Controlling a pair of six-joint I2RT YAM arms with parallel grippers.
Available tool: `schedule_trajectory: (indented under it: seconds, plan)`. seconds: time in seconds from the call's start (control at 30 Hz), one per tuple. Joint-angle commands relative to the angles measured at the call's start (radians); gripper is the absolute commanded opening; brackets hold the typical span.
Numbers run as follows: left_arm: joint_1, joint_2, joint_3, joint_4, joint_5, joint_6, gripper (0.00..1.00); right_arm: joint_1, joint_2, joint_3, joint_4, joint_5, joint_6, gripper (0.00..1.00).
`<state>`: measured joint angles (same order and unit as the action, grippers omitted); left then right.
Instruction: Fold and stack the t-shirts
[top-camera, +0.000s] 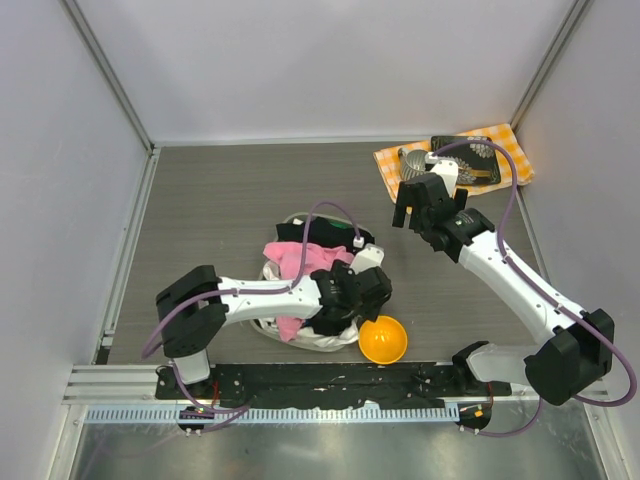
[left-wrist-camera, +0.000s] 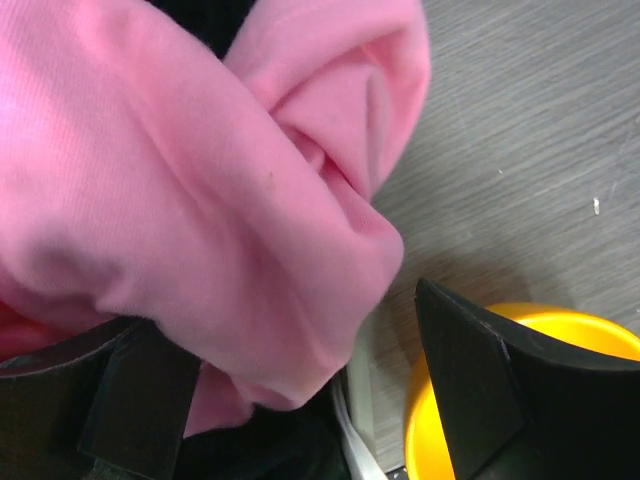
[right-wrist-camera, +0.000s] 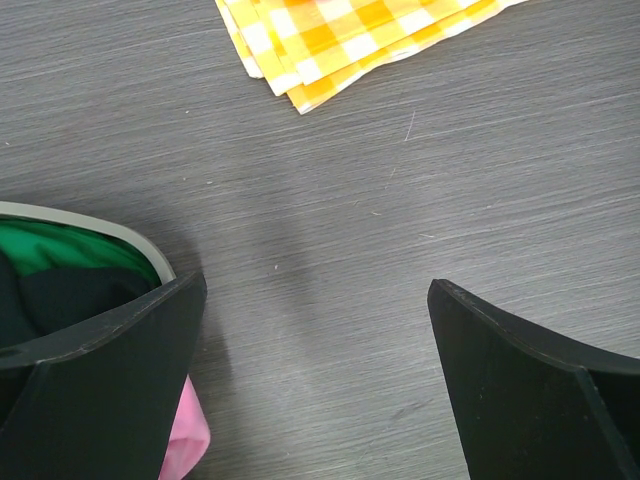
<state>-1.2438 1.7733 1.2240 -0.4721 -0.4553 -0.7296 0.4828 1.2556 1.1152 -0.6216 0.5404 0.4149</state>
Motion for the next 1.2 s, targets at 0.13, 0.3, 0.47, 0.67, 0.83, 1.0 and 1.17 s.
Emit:
schedule_trajectory:
  seconds: [0.13, 0.3, 0.47, 0.67, 0.83, 1.0, 1.17]
  plan:
    - [0.139, -0.008, -0.147, 0.056, 0.075, -0.01, 0.8, 0.005, -0.021, 0.0, 0.011, 0.016, 0.01, 1.0]
    - [0.266, -0.057, -0.193, 0.061, 0.144, 0.019, 0.73, 0.005, -0.018, -0.011, 0.023, 0.009, 0.027, 1.0]
    - [0.398, -0.078, -0.181, 0.035, 0.217, 0.099, 0.7, 0.005, -0.005, -0.014, 0.04, -0.01, 0.041, 1.0]
    - [0.55, -0.025, -0.117, -0.008, 0.286, 0.182, 0.63, 0.008, 0.007, -0.014, 0.06, -0.048, 0.068, 1.0]
    - [0.7, 0.052, -0.015, -0.048, 0.308, 0.237, 0.64, 0.016, 0.024, -0.009, 0.069, -0.065, 0.079, 1.0]
    - [0.8, 0.153, 0.167, -0.129, 0.322, 0.314, 0.65, 0.017, 0.054, 0.009, 0.074, -0.08, 0.084, 1.0]
    - [0.885, 0.3, 0.345, -0.252, 0.278, 0.432, 0.65, 0.019, 0.097, 0.032, 0.072, -0.095, 0.075, 1.0]
